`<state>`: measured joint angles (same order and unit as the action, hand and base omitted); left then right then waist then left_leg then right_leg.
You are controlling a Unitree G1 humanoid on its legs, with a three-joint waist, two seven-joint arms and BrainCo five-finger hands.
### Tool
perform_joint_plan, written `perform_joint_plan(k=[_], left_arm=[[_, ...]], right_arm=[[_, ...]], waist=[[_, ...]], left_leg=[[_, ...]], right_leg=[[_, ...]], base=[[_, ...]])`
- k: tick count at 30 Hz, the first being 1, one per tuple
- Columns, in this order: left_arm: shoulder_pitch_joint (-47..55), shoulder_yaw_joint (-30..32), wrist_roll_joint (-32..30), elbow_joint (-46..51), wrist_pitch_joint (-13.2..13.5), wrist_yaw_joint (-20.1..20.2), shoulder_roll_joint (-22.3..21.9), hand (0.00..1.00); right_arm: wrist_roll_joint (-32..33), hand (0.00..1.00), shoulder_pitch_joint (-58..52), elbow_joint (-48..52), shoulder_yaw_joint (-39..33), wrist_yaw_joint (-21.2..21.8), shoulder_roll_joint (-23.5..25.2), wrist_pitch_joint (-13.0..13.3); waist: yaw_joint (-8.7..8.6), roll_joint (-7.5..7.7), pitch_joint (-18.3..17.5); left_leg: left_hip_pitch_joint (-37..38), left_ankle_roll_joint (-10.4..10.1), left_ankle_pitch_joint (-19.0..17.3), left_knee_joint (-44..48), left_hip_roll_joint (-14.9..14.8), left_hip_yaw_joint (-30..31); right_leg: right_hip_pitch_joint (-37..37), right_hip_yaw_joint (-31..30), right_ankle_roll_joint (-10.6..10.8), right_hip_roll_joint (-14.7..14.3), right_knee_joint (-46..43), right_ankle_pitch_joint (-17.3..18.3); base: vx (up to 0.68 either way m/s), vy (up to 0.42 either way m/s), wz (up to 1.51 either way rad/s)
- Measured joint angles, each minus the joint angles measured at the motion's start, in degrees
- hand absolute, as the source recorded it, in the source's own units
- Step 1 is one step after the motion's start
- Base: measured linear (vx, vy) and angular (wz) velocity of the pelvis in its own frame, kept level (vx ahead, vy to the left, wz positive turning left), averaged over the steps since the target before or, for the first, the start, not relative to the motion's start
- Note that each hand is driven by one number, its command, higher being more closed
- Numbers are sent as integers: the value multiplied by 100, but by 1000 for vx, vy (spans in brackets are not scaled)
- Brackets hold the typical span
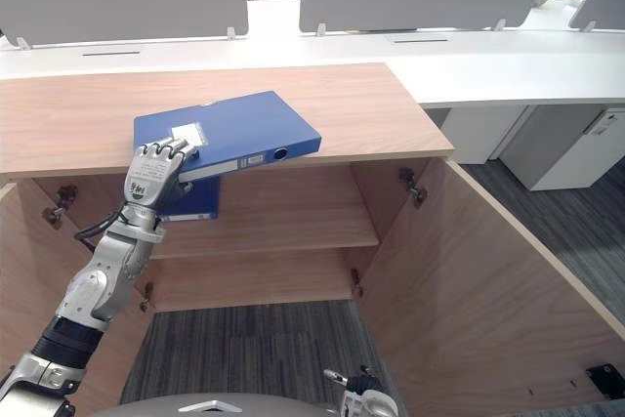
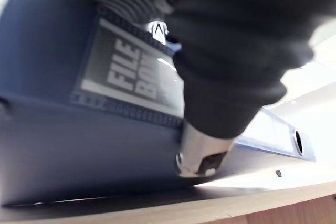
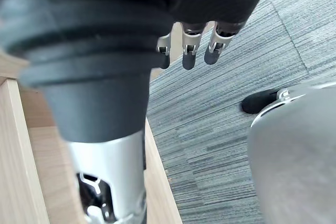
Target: Walk over to the cabinet, pick up the folder, carry it to the office cabinet, place the folder inside the office cabinet, then close the office cabinet door
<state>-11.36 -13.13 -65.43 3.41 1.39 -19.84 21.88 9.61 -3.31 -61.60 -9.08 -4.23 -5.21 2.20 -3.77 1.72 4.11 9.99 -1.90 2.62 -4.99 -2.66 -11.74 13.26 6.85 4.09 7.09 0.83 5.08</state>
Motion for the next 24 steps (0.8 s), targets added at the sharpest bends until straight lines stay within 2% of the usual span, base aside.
perform_joint_plan(k=[4, 9, 13, 18, 20, 24], left_arm=[[15, -38, 19, 221, 75, -10, 17, 100], [98, -355, 524, 1084, 242, -34, -219, 100], [183, -786, 1476, 1866, 605, -241, -811, 100], [338, -820, 2541, 2574, 861, -496, -1174, 100], [514, -806, 3163, 2885, 997, -553, -1379, 100], [775, -629, 3976, 3209, 1110, -608, -1551, 100]], right_arm=[[21, 0, -4, 10, 134, -2, -34, 26], [21, 0, 0, 13, 279, -10, -85, 58], [31, 0, 51, 117, 634, -147, -141, 138], [199, 0, -96, 861, 906, -256, -33, 173], [328, 0, -205, 1486, 968, -264, 49, 265], [548, 0, -329, 2868, 1062, -265, 239, 454]], waist=[[-1, 1, 1], [10, -17, -19], [4, -68, -48], [11, -151, -99], [28, -160, -104], [39, -138, -97]], left_leg=[[-3, -1, -3, 1, 1, 2], [-88, 0, 1, 4, -6, -9], [-126, 14, 13, 36, -21, -116], [-110, 14, 14, 26, -63, -271], [-109, 24, 32, 35, -63, -296], [-114, 29, 52, 32, -65, -350]], right_leg=[[0, 0, 7, 0, 1, -4], [-118, -51, 47, 1, -50, -29], [-277, -252, 63, -9, -160, -39], [-403, -442, 62, -48, -258, -39], [-450, -471, 68, -55, -319, -43], [-531, -542, 78, -55, -359, -48]], base=[[0, 0, 0], [-4, -1, -1], [-22, -3, -16], [-46, -9, -17], [-44, -9, -5], [-61, -5, -7]])
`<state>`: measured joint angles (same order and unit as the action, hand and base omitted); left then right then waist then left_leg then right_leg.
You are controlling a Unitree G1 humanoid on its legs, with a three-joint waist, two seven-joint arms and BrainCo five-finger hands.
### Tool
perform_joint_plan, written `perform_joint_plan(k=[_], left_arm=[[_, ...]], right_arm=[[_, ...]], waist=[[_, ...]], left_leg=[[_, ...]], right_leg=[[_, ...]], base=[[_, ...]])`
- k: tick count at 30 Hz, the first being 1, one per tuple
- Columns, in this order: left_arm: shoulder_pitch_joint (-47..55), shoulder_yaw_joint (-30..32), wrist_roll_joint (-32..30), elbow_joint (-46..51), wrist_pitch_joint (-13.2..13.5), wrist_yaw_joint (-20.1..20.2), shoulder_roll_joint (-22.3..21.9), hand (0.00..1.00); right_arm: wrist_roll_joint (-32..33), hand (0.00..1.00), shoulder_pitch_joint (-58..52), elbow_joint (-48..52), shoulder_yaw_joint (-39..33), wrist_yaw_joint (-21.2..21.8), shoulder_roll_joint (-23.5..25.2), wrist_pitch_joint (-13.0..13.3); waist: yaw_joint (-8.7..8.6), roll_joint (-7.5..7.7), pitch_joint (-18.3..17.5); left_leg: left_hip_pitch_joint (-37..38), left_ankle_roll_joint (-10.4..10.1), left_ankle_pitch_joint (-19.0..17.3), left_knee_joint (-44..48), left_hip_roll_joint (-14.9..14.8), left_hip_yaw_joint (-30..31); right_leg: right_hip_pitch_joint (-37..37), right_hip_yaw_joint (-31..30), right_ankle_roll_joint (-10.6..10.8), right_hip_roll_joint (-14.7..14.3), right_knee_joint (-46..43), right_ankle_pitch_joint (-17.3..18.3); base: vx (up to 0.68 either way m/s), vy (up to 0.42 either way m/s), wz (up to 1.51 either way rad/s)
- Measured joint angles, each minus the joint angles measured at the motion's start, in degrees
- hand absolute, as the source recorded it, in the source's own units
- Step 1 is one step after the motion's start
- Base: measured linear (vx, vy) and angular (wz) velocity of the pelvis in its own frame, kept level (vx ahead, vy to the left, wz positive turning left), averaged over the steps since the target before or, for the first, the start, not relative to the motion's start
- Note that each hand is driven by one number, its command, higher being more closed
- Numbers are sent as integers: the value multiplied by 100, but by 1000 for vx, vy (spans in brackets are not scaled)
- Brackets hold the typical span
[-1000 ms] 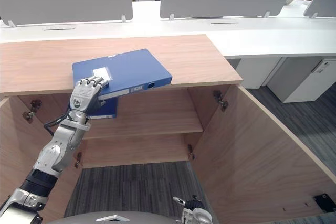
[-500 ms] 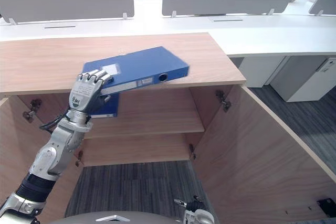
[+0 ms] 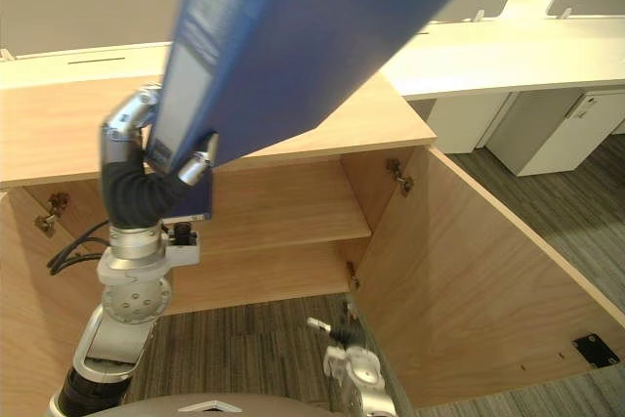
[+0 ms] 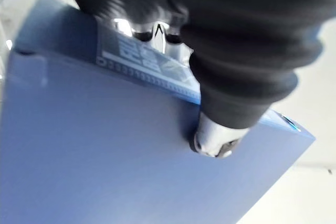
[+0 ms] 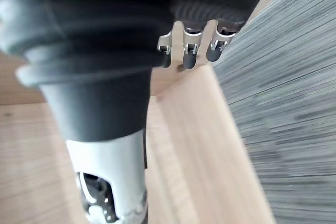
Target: Walk over to the cabinet, pick up the folder, carry it to the office cabinet, place the folder inside the office cabinet, then close the office cabinet door
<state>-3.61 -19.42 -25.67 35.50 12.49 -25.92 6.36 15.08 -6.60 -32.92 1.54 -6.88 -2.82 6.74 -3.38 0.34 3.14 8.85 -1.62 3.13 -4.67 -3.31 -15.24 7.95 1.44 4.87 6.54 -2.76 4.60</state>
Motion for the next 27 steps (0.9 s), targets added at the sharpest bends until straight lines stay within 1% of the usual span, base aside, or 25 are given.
perform_joint_plan(k=[1, 3, 6, 7, 8, 9, 11, 12, 14, 15, 17, 20, 21, 25, 27], left_arm=[[51, 40, 136, 11, 28, -2, -24, 100], [252, 167, 629, 18, 80, -7, -96, 100], [604, 251, 1075, 22, 121, 12, -147, 100], [677, 294, 1167, 23, 122, 26, -174, 100], [807, 395, 1335, 23, 121, 60, -232, 100], [909, 483, 1455, 24, 123, 113, -268, 100], [1019, 595, 1618, 24, 126, 230, -317, 100], [1061, 609, 1671, 23, 126, 265, -316, 100], [1187, 745, 1814, 23, 126, 406, -335, 100], [1209, 772, 1835, 21, 126, 447, -344, 100], [1285, 810, 1976, 12, 141, 650, -389, 100], [1342, 807, 2114, -24, 172, 831, -423, 100], [1410, 801, 2151, -26, 194, 952, -423, 100], [1528, 796, 2317, -78, 221, 1199, -419, 100], [1574, 775, 2344, -116, 231, 1322, -418, 100]], right_arm=[[60, 0, -3, 199, 0, 0, 23, 59], [283, 0, -54, 1079, 11, 5, 174, 232], [533, 0, -249, 2206, 31, 31, 361, 479], [580, 0, -259, 2402, 30, 39, 391, 529], [642, 0, -265, 2816, 28, 49, 425, 611], [737, 0, -271, 3225, 27, 62, 440, 711], [817, 0, -266, 3771, 11, 113, 442, 837], [825, 0, -264, 3941, 0, 146, 442, 858], [823, 0, -204, 4477, -13, 272, 427, 1003], [820, 0, -195, 4605, -12, 283, 404, 1030], [817, 0, -102, 4921, -52, 321, 379, 1112], [831, 0, 69, 5018, -98, 415, 309, 1167], [903, 0, 160, 5021, -117, 516, 188, 1182], [1046, 0, 364, 5023, -117, 572, -69, 1181], [1223, 0, 492, 5023, -97, 763, -253, 1170]], waist=[[7, 4, 2], [3, 21, 13], [5, 90, 6], [4, 99, 9], [2, 115, 4], [1, 132, -7], [6, 152, -7], [8, 155, -8], [6, 164, -9], [7, 164, -9], [8, 164, -9], [10, 164, -8], [13, 165, -8], [47, 165, -7], [73, 168, -3]], left_leg=[[1, 0, 0, -3, 0, -22], [0, -1, 0, -29, 10, -50], [-13, -1, -1, -27, 11, -50], [-18, -1, -1, -25, 12, -50], [-36, 0, 0, 0, 14, -50], [-74, 4, 3, 5, 17, -51], [-98, 7, 6, 6, 20, -51], [-98, 7, 6, 6, 21, -52], [-98, 9, 4, 6, 23, -53], [-98, 9, 4, 6, 23, -52], [-98, 9, 4, 5, 22, -50], [-98, 9, 4, 2, 27, -48], [-98, 9, 5, -14, 31, -47], [-145, 19, 14, -30, 38, -32], [-220, 33, 38, -29, 44, -19]], right_leg=[[-11, -26, 5, 0, 1, -3], [-21, -64, 9, 10, 28, -6], [-34, -65, 24, 12, 34, -15], [-39, -65, 54, 12, 35, -33], [-52, -66, 71, 13, 48, -48], [-90, -68, 78, 14, 54, -66], [-108, -68, 84, 15, 58, -86], [-103, -68, 84, 15, 57, -93], [-101, -67, 85, 16, 60, -97], [-100, -67, 85, 16, 61, -97], [-98, -64, 85, 16, 58, -97], [-100, -62, 90, 24, 53, -99], [-101, -57, 93, 29, 54, -101], [-152, -41, 100, 38, 67, -98], [-212, -30, 116, 43, 61, -113]], base=[[-63, 4, -15], [-57, 2, -9], [-12, 0, 0], [0, 0, 0], [0, 0, 0], [0, 0, 0], [0, 0, 0], [0, 0, 0], [0, 0, 0], [0, 0, 0], [0, 0, 0], [-26, -7, 0], [-35, -8, 0], [-29, -6, 1], [-13, -7, 4]])
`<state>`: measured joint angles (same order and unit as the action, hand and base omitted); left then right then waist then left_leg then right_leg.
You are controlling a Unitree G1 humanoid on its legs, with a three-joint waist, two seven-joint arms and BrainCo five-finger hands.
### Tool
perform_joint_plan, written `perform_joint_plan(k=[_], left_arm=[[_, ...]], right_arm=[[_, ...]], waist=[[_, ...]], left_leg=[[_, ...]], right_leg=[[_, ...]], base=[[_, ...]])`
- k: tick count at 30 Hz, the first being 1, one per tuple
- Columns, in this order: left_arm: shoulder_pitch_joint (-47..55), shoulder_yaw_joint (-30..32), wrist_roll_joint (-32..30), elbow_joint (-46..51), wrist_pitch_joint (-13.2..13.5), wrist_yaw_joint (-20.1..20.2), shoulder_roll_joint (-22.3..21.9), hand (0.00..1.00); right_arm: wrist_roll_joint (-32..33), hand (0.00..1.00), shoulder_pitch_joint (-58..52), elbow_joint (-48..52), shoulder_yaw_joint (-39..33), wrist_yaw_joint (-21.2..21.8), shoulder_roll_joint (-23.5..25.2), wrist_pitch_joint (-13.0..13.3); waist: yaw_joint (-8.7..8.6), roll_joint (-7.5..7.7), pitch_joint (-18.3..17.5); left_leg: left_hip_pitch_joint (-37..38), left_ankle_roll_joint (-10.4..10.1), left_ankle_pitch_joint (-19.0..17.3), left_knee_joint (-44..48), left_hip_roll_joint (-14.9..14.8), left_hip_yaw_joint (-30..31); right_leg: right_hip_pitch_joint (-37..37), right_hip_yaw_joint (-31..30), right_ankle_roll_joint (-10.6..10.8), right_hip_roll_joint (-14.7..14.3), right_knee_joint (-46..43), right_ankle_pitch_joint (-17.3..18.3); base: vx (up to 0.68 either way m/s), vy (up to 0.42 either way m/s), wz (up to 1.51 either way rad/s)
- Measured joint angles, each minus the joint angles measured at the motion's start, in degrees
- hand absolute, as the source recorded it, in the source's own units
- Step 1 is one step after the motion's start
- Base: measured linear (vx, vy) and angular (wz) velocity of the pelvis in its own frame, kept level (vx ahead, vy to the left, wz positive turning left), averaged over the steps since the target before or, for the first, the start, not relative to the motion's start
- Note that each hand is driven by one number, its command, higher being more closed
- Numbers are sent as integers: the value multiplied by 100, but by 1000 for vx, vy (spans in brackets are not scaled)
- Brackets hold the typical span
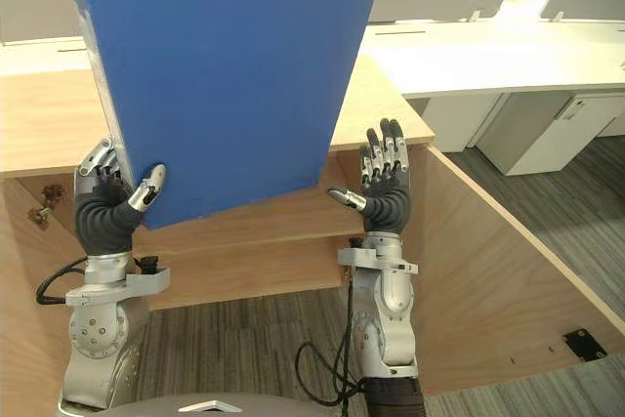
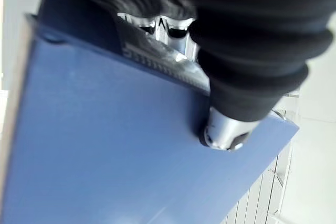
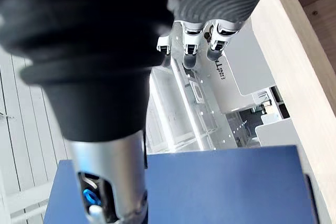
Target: Walk over to the cabinet, pick up the folder, carry it to the office cabinet, place the folder inside the office cabinet, then close the office cabinet door
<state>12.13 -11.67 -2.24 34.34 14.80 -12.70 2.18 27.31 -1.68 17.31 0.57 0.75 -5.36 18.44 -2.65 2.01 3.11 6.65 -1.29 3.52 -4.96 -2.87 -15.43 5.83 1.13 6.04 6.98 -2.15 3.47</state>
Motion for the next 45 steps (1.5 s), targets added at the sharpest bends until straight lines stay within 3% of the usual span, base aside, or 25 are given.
perform_joint_plan(k=[6, 20, 21, 26, 34, 35, 45], left_arm=[[110, -186, 205, -232, 2, 237, 23, 100], [110, -395, 218, -412, 5, 536, 234, 100], [110, -423, 218, -412, 5, 560, 255, 100], [109, -437, 219, -416, 4, 593, 423, 100], [123, -416, 331, -417, 5, 590, 471, 100], [145, -414, 330, -417, 5, 589, 470, 0], [320, -103, 305, -467, 126, 532, 362, 0]], right_arm=[[187, 0, 321, -10, 146, 234, -407, -49], [313, 0, 596, -724, 571, 684, -1067, -492], [417, 100, 604, -803, 616, 722, -1159, -527], [665, 100, 771, -1207, 873, 936, -1357, -642], [849, 100, 765, -1295, 964, 1125, -1284, -641], [849, 100, 765, -1295, 950, 1125, -1202, -639], [608, 100, 613, -1127, 820, 1016, -377, -613]], waist=[[52, 9, 2], [153, 24, -2], [173, 24, -4], [204, 35, -16], [223, 91, -79], [227, 98, -88], [224, 122, -198]], left_leg=[[-82, 23, 43, 1, 25, 129], [-195, 57, 146, -3, 32, 173], [-213, 60, 160, -6, 32, 174], [-272, 72, 221, -8, 31, 178], [-406, 60, 312, -10, 31, 268], [-408, 60, 316, -10, 31, 270], [-457, 25, 293, -9, 30, 272]], right_leg=[[1, 127, 11, 24, -1, -13], [-107, 155, 19, 32, -42, -49], [-142, 152, 19, 32, -42, -49], [-191, 152, 16, 32, -28, -92], [-270, 231, -29, 34, -10, -127], [-272, 236, -35, 34, -10, -133], [-315, 233, -44, 32, 13, -153]], base=[[7, -2, 12], [-14, 0, 1], [-51, 6, 0], [-47, 7, 1], [-40, 7, 6], [0, 0, 0], [0, 0, 0]])
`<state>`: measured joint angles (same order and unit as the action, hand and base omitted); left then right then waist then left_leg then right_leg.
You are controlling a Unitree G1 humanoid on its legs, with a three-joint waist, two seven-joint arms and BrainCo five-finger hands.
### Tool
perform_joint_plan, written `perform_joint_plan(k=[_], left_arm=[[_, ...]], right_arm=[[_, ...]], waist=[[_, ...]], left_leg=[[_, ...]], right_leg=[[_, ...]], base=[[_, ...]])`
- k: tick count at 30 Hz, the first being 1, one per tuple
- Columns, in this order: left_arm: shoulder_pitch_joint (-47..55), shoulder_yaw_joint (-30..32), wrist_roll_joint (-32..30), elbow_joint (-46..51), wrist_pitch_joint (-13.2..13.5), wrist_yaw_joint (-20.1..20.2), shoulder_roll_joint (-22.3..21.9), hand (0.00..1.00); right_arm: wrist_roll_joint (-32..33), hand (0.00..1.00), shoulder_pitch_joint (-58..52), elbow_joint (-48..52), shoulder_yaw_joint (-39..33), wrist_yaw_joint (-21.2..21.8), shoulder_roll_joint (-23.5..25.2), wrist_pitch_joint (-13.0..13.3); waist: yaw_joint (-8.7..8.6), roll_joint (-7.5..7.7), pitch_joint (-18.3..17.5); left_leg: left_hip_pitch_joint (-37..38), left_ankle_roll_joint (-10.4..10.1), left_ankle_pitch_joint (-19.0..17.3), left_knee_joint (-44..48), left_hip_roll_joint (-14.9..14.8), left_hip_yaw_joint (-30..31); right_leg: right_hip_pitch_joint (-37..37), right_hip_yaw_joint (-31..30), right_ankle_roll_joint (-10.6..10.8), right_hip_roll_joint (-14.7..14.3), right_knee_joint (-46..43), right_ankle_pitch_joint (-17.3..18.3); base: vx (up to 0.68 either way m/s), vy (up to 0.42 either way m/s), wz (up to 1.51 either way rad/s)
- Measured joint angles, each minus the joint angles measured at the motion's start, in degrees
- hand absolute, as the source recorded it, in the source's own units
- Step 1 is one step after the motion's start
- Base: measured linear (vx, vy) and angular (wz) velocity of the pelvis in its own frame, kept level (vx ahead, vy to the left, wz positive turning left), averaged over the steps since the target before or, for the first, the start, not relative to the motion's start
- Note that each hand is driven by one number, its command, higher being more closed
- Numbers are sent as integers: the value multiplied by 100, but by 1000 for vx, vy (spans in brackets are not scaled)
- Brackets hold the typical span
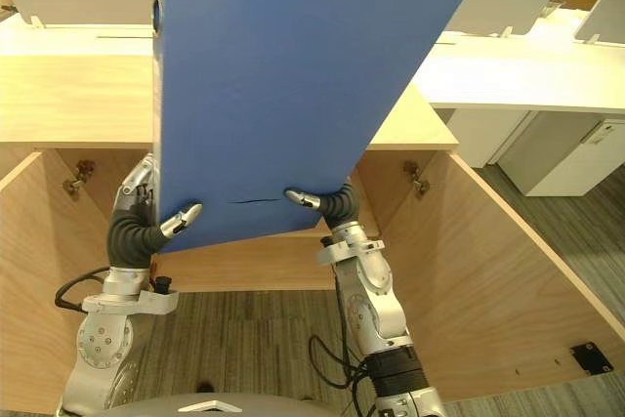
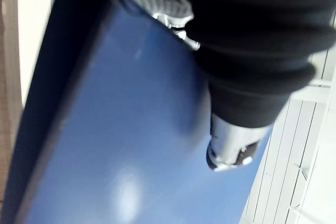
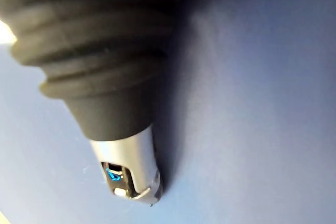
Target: Walk over to the cabinet, pick up the folder, carry it to the office cabinet, place the folder inside the office cabinet, then close the office cabinet door
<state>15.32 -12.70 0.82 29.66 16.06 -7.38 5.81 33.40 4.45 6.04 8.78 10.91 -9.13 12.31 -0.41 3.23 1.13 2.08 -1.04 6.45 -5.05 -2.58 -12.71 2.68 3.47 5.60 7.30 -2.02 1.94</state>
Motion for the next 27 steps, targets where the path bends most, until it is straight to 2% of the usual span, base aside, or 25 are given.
perform_joint_plan(k=[7, 12, 14, 17, 20, 22, 27], left_arm=[[-4, 967, -342, -579, 25, -279, -293, 0], [-1, 1704, -536, -1153, 10, -434, -448, 0], [3, 2323, -545, -1749, -219, -666, -557, 0], [171, 2827, -544, -2492, -487, -766, -571, 0], [266, 2896, -545, -3050, -619, -730, -574, 0], [289, 2943, -546, -3752, -746, -696, -611, 0], [294, 3070, -543, -5039, -941, -520, -653, 0]], right_arm=[[-199, 100, -229, 229, -43, -145, 391, 0], [-326, 100, -237, 229, -153, -162, 425, 0], [-351, 100, -399, 395, -453, -164, 569, 0], [-355, 100, -597, 488, -731, -165, 634, 45], [-428, 100, -721, 484, -782, -232, 624, 35], [-568, 100, -802, 471, -761, -281, 623, 14], [-1063, 100, -871, 317, -525, -380, 535, -28]], waist=[[17, 1, -52], [35, -4, -51], [40, -27, -63], [38, -31, -67], [47, -35, -82], [43, -51, -95], [50, -42, -99]], left_leg=[[-1, -10, -9, 1, 0, 3], [-2, -50, -39, 0, -1, 12], [-12, -59, -48, -1, -1, 23], [-24, -61, -68, -1, 0, 27], [-84, -62, -73, -1, 0, 33], [-130, -60, -72, -1, -1, 34], [-135, -31, -53, 0, -8, 39]], right_leg=[[38, 9, 7, -2, 78, -31], [42, 19, 11, -1, 78, -27], [42, 32, 26, 0, 77, -8], [36, 42, 14, 2, 78, 7], [-20, 48, 10, 3, 78, 13], [-62, 48, 9, 1, 83, 13], [-60, 45, 12, -2, 91, 20]], base=[[0, 0, 0], [0, 0, 0], [0, 0, 0], [0, 0, 0], [0, 0, 0], [0, 0, 0], [19, -2, 0]])
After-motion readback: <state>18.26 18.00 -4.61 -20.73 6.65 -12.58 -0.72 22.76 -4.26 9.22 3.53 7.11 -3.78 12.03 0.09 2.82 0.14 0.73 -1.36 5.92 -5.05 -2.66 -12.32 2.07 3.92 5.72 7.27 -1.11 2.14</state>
